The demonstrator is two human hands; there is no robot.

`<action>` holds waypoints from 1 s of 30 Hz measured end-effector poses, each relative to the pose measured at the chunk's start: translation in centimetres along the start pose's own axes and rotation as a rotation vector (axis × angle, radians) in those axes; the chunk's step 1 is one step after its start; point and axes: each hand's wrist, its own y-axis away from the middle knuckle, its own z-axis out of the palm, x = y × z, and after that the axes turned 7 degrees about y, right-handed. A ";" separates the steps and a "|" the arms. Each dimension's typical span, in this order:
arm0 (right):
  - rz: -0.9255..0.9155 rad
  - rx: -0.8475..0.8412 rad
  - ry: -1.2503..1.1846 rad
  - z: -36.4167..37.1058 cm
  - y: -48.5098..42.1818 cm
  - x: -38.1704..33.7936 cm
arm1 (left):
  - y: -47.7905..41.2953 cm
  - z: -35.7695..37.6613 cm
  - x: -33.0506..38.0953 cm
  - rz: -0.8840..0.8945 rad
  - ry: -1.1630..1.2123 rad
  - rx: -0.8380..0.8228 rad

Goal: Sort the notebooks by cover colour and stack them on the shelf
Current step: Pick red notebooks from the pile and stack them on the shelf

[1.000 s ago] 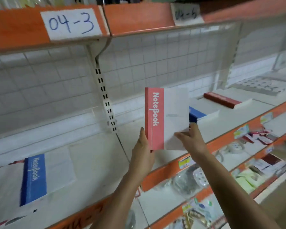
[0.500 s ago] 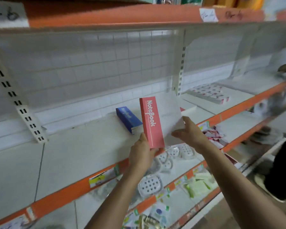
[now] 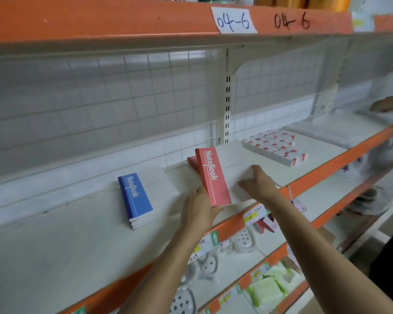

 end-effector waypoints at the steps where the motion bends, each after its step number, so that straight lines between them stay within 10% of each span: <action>1: -0.002 -0.006 0.013 -0.2 -1.0 0.2 | -1.0 0.5 0.3 -0.007 0.000 -0.006; 30: -0.349 -0.563 0.149 -1.7 -15.8 5.4 | -9.7 5.0 3.5 -0.455 -0.165 -0.030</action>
